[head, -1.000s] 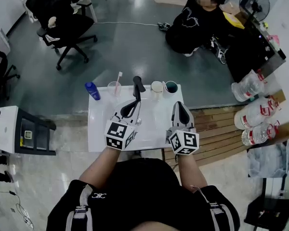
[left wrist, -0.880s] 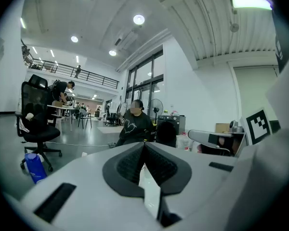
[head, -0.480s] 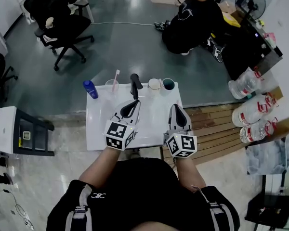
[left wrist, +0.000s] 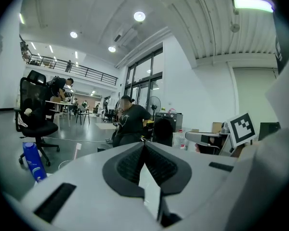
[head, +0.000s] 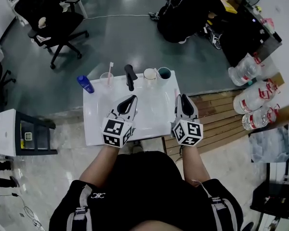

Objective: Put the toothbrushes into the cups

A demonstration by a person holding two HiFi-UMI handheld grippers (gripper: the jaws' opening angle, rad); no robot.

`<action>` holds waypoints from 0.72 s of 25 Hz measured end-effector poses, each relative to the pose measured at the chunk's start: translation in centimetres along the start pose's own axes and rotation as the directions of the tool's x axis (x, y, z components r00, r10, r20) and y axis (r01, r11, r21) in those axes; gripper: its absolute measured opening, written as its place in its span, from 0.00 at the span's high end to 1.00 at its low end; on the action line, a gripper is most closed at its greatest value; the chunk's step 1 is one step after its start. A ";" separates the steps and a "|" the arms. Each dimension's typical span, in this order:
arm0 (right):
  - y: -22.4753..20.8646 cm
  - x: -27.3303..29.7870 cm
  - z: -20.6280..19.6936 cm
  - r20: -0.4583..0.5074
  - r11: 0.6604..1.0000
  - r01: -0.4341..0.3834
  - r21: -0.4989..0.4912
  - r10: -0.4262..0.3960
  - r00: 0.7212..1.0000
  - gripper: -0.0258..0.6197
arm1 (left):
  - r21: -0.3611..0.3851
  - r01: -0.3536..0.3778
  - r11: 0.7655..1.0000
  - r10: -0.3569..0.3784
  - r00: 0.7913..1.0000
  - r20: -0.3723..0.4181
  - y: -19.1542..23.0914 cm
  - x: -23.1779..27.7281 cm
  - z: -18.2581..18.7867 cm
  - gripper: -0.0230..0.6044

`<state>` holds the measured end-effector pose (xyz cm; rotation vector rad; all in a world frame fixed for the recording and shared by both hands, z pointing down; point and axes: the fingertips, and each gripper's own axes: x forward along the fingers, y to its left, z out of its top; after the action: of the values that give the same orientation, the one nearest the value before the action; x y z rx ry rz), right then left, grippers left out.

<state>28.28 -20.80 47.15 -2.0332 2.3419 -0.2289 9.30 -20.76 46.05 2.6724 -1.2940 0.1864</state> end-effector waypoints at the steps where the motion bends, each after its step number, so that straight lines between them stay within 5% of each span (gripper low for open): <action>1: -0.7 0.2 -0.5 -0.021 1.000 0.007 -0.004 -0.007 1.000 0.81 | 0.000 -0.002 1.000 0.002 1.000 -0.008 0.0 -0.1 -0.3 0.94; 8: -4.3 2.6 -5.6 -0.221 0.997 0.063 -0.043 -0.071 0.973 0.76 | 0.008 -0.027 1.000 0.027 0.999 -0.034 0.6 -1.0 -1.3 0.94; 18: -6.5 5.1 -15.0 -0.506 0.994 0.072 -0.085 -0.106 0.856 0.76 | -0.014 -0.093 0.996 0.092 0.994 -0.066 3.0 -2.6 -2.6 0.94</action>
<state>32.12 -25.31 63.19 -2.3485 2.5525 -0.8026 5.21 -20.10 48.46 2.5716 -1.3940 0.2709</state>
